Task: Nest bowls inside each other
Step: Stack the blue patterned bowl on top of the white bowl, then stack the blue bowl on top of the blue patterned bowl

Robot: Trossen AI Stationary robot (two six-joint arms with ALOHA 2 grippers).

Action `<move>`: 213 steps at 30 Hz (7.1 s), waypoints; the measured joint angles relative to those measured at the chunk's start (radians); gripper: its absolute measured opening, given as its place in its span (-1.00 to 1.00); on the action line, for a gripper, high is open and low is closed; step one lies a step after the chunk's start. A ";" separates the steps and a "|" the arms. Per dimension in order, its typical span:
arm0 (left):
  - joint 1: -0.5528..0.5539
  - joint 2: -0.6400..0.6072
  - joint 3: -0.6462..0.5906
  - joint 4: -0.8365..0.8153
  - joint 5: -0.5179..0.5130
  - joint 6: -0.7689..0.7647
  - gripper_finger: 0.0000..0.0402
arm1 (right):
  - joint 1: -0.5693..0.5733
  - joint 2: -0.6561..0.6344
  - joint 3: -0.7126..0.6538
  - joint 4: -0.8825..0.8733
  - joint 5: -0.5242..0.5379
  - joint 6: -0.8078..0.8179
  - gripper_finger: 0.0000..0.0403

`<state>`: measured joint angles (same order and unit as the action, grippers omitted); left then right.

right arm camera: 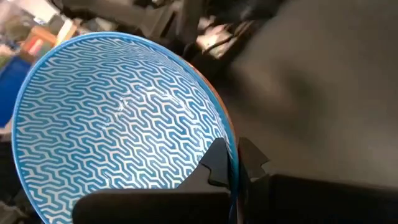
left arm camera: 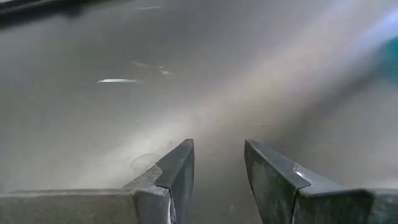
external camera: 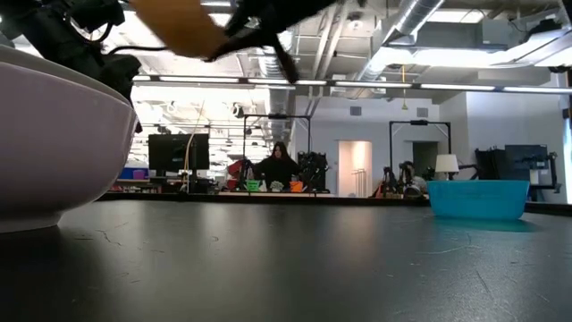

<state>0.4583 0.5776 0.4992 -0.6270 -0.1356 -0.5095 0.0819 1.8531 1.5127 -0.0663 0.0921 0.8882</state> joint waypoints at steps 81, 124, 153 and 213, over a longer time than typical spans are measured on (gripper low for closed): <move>-0.010 0.057 0.000 0.015 0.018 -0.037 -0.35 | -0.020 0.536 0.844 -0.691 -0.363 -0.302 -0.33; -0.010 0.057 0.000 0.069 -0.141 -0.392 -0.35 | -0.534 -0.747 -0.702 -0.933 -0.116 -0.624 -0.35; -0.010 0.057 0.000 0.058 -0.088 -0.293 -0.35 | -0.605 -0.746 -0.833 -0.752 -0.223 -0.495 -0.35; -0.010 0.058 0.000 0.065 -0.010 -0.121 -0.35 | -0.137 -0.325 -0.268 -0.640 -0.122 -0.181 -1.00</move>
<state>0.4480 0.6352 0.4992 -0.5621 -0.1456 -0.6302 -0.0551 1.5278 1.2445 -0.7059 -0.0297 0.7071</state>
